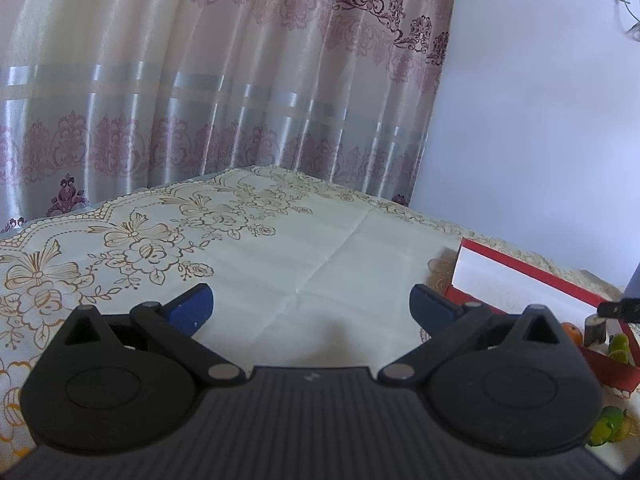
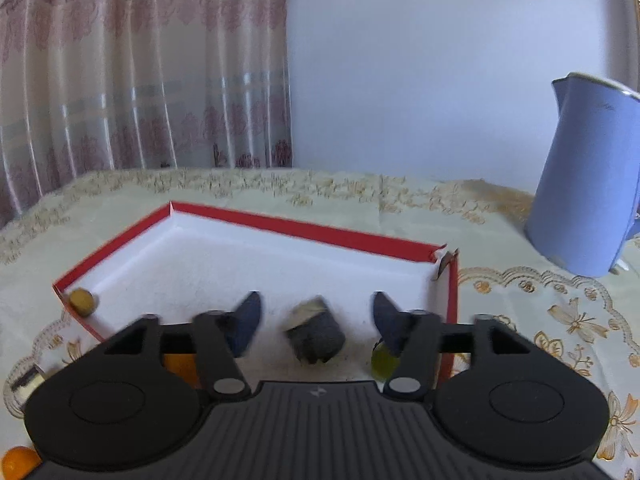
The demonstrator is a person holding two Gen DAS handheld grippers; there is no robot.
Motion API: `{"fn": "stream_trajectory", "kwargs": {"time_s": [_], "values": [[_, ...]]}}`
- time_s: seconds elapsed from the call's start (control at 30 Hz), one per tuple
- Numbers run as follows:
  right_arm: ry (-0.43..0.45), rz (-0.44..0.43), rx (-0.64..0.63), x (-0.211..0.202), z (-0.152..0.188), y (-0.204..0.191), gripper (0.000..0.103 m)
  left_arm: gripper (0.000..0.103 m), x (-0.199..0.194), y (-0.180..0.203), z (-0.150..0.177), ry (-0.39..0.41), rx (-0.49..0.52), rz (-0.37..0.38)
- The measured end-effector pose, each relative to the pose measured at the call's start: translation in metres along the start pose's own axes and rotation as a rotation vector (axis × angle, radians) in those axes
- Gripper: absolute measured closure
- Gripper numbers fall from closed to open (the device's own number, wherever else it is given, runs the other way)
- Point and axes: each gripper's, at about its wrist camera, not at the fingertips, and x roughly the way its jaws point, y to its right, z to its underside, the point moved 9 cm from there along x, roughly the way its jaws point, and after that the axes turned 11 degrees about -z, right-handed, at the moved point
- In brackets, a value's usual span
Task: Organize fruits
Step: 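Carry the dark gray block into the red tray and release it, then withdraw the open right tool from the tray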
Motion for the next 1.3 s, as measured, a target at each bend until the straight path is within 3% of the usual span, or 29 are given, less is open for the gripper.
{"fn": "stream_trajectory", "kwargs": {"time_s": [0.27, 0.4, 0.53, 0.7, 1.07, 1.3], "values": [[0.16, -0.028, 0.023, -0.077, -0.007, 0.016, 0.035, 0.0, -0.004, 0.002, -0.001, 0.016, 0.007, 0.01], [0.243, 0.015, 0.014, -0.116, 0.01, 0.034, 0.031, 0.0, -0.007, 0.004, -0.001, 0.025, 0.017, 0.021], [0.309, 0.11, 0.029, -0.131, 0.036, 0.06, 0.028, 0.0, -0.008, 0.006, 0.0, 0.024, 0.029, 0.017], [0.312, 0.142, 0.123, -0.126, 0.046, 0.088, 0.028, 0.0, -0.008, 0.007, 0.001, 0.029, 0.044, -0.01], [0.29, 0.141, 0.111, -0.122, 0.055, 0.09, 0.028, 0.0, -0.003, 0.006, 0.003, -0.001, 0.06, -0.059], [0.281, 0.128, 0.112, -0.12, 0.055, 0.09, 0.028, 0.0, -0.015, 0.016, 0.005, 0.006, 0.099, -0.016]]}}
